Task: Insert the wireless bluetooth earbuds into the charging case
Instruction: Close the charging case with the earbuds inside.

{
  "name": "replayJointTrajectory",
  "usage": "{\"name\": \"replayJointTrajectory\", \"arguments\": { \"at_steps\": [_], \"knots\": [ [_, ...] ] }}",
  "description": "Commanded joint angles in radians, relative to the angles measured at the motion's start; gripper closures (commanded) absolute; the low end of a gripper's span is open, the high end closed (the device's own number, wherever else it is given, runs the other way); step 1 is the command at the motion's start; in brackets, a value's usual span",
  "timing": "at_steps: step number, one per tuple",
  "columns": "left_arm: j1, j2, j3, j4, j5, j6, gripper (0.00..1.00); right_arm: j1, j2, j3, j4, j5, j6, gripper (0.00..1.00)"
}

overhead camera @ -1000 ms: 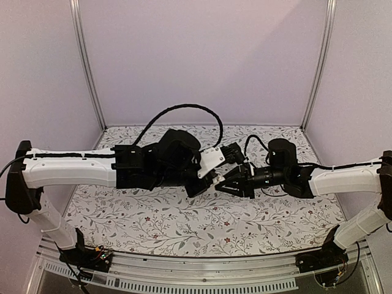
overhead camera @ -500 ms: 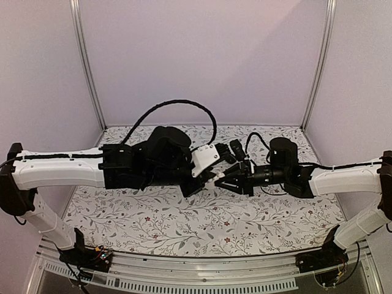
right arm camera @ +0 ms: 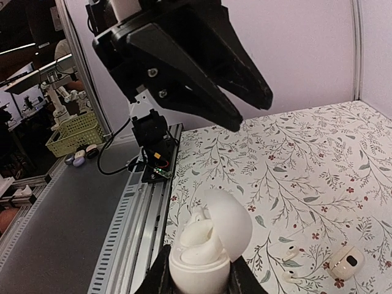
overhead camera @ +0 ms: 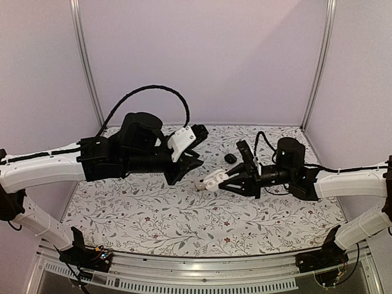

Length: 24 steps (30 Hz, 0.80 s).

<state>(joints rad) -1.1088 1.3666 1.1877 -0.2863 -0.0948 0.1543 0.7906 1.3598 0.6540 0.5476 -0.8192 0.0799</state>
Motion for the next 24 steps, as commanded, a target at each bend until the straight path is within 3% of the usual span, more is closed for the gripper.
{"name": "replayJointTrajectory", "arguments": {
  "at_steps": [1, 13, 24],
  "knots": [
    [0.011, 0.029, 0.006, 0.006, 0.067, -0.020, 0.81, -0.004, -0.036, -0.006, 0.061, -0.088, -0.040, 1.00],
    [-0.059, 0.058, 0.022, 0.015, 0.128, 0.013, 0.83, -0.004, -0.014, 0.009, 0.072, -0.075, -0.019, 1.00],
    [-0.149, 0.119, 0.031, -0.016, -0.036, 0.071, 0.85, -0.030, 0.025, 0.018, 0.102, -0.052, 0.059, 1.00]
  ]
}}
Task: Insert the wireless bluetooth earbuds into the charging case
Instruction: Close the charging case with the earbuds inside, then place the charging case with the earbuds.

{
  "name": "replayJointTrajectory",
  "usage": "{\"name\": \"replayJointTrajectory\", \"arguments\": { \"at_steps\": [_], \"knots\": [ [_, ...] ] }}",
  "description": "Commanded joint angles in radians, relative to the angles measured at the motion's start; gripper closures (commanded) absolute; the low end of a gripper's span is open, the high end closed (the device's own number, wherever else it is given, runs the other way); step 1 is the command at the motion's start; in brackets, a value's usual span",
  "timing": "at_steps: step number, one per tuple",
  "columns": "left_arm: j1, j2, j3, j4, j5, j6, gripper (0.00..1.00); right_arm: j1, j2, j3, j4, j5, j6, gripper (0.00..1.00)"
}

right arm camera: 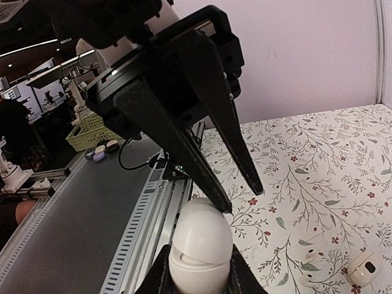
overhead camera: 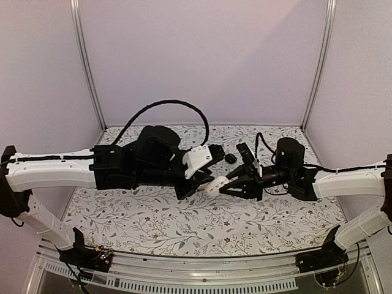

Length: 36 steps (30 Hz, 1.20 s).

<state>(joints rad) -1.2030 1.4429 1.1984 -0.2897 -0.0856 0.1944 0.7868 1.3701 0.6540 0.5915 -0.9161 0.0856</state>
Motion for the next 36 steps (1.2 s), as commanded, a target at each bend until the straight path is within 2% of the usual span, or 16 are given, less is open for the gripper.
{"name": "replayJointTrajectory", "arguments": {
  "at_steps": [1, 18, 21, 26, 33, 36],
  "knots": [
    [-0.062, 0.051, 0.022, -0.012, -0.067, 0.033, 0.85, -0.029, 0.020, 0.018, 0.066, 0.045, 0.073, 1.00],
    [-0.157, 0.148, 0.061, -0.021, -0.233, 0.069, 0.86, -0.052, 0.089, 0.048, 0.085, 0.089, 0.191, 1.00],
    [-0.123, 0.123, 0.047, -0.017, -0.260, 0.039, 0.76, -0.058, 0.088, 0.041, 0.068, 0.093, 0.183, 1.00],
    [0.010, 0.031, -0.001, 0.023, -0.236, -0.056, 0.61, -0.085, 0.077, 0.005, 0.059, 0.102, 0.170, 1.00],
    [0.131, -0.064, -0.102, 0.121, -0.187, -0.165, 0.48, -0.158, 0.077, -0.061, 0.059, 0.178, 0.186, 1.00],
    [0.170, -0.096, -0.137, 0.162, -0.156, -0.220, 0.30, -0.242, 0.081, -0.106, 0.059, 0.237, 0.229, 1.00]
  ]
}}
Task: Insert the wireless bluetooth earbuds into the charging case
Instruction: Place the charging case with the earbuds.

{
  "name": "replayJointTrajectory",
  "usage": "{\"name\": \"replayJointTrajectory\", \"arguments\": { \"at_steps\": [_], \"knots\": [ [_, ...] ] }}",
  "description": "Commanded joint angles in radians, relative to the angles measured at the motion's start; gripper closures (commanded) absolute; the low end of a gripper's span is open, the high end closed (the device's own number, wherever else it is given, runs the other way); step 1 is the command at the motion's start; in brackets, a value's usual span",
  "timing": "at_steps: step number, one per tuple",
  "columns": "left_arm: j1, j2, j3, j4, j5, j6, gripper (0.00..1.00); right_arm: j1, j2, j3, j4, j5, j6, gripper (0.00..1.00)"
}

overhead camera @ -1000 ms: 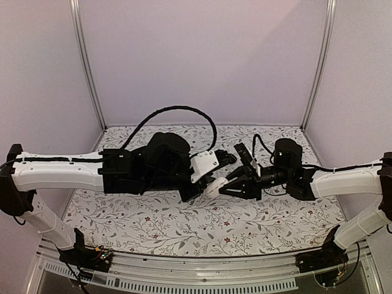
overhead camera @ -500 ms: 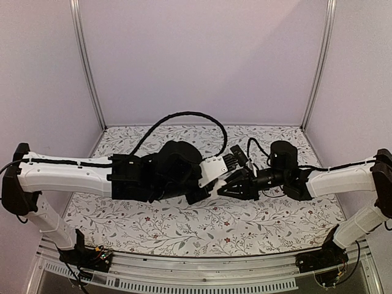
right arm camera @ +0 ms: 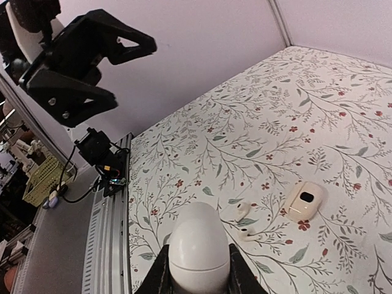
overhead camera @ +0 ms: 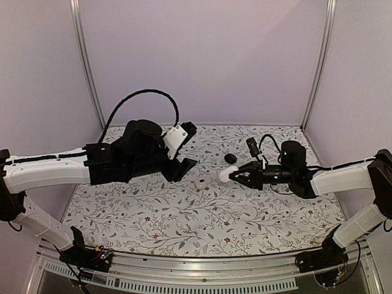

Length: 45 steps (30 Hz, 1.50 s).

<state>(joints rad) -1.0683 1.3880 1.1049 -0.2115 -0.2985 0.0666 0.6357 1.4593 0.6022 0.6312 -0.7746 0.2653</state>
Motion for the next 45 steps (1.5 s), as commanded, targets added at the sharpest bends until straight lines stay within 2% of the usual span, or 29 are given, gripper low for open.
{"name": "replayJointTrajectory", "arguments": {
  "at_steps": [1, 3, 4, 8, 10, 17, 20, 24, 30, 33, 35, 42, 45],
  "knots": [
    [0.050, -0.048, -0.051, 0.093, 0.068, -0.110, 0.22, -0.125, -0.007, -0.066, 0.019, 0.115, 0.067, 1.00],
    [0.076, -0.066, -0.070, 0.121, 0.091, -0.143, 0.03, -0.197, -0.002, -0.083, 0.014, 0.129, 0.099, 1.00],
    [0.085, -0.074, -0.083, 0.146, 0.100, -0.154, 0.01, -0.233, 0.007, -0.089, 0.005, 0.140, 0.108, 1.00],
    [0.129, -0.093, -0.119, 0.188, 0.107, -0.219, 0.00, -0.352, 0.070, -0.085, -0.029, 0.123, 0.141, 0.99],
    [0.154, -0.093, -0.124, 0.185, 0.090, -0.263, 0.00, -0.386, 0.105, -0.076, -0.040, 0.122, 0.149, 0.95],
    [0.233, -0.090, -0.145, 0.195, 0.127, -0.377, 0.00, -0.471, 0.233, 0.015, -0.120, 0.131, 0.131, 0.94],
    [0.242, -0.075, -0.138, 0.183, 0.097, -0.380, 0.00, -0.496, 0.280, 0.066, -0.172, 0.131, 0.108, 0.92],
    [0.249, -0.058, -0.134, 0.167, 0.092, -0.380, 0.00, -0.504, 0.323, 0.113, -0.220, 0.127, 0.094, 0.85],
    [0.270, -0.022, -0.114, 0.135, 0.121, -0.378, 0.00, -0.505, 0.375, 0.168, -0.293, 0.122, 0.079, 0.84],
    [0.276, 0.009, -0.101, 0.113, 0.159, -0.360, 0.00, -0.505, 0.381, 0.177, -0.319, 0.147, 0.074, 0.72],
    [0.279, 0.041, -0.091, 0.097, 0.183, -0.350, 0.00, -0.505, 0.384, 0.190, -0.346, 0.158, 0.060, 0.69],
    [0.288, 0.153, -0.031, 0.029, 0.274, -0.283, 0.00, -0.507, 0.378, 0.226, -0.391, 0.185, 0.042, 0.48],
    [0.302, 0.221, 0.034, -0.045, 0.332, -0.241, 0.00, -0.507, 0.351, 0.241, -0.424, 0.234, 0.029, 0.30]
  ]
}}
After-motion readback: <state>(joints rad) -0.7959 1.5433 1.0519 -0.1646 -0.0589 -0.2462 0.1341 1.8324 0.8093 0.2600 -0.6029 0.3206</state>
